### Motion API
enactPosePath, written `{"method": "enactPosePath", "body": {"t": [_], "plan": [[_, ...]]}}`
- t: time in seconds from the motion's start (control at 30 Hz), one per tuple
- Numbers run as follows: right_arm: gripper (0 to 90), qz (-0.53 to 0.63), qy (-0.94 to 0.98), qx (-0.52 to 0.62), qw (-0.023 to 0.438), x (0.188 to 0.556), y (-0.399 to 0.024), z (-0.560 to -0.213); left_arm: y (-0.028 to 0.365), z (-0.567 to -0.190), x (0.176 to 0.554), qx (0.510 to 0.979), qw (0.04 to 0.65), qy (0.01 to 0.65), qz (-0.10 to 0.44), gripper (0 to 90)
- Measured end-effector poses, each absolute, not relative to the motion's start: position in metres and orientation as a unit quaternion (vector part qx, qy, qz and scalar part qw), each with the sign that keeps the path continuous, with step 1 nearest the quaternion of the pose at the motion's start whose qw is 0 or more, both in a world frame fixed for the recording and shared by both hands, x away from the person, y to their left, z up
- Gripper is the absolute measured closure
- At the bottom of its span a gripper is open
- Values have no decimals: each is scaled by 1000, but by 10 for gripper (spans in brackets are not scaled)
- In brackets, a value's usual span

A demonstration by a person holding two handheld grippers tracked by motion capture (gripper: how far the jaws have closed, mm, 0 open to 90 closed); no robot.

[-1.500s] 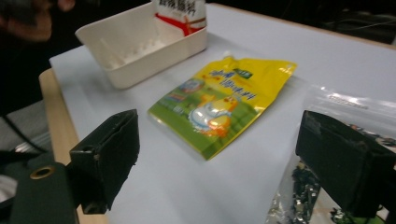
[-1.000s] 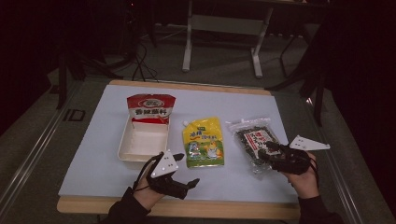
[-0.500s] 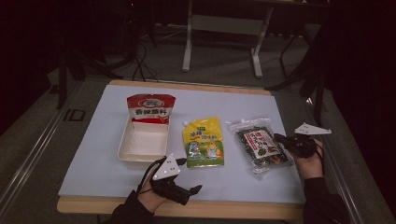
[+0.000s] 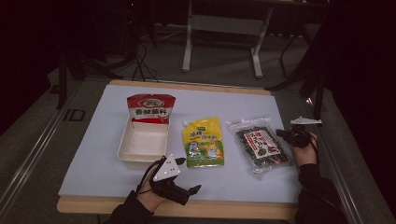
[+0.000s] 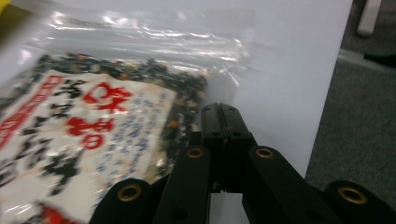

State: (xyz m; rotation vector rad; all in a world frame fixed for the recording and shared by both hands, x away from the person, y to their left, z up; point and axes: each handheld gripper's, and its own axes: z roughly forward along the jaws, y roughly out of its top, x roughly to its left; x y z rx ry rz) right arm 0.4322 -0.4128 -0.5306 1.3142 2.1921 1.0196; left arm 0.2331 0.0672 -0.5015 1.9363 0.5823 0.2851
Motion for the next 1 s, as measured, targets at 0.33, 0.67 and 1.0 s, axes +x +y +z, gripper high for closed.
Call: {"method": "enactPosePath", "body": {"t": [0.33,0.67,1.0], "plan": [[900,344,781,489,184,433,-410,-541,66,-504,233,812,519,242,114,16],[900,338,785,490,170,400,-399,-545,61,-505,231,816,516,234,113,16],[900,350,799,468,142,360,-390,-540,56,-508,235,812,518,246,109,16]]}}
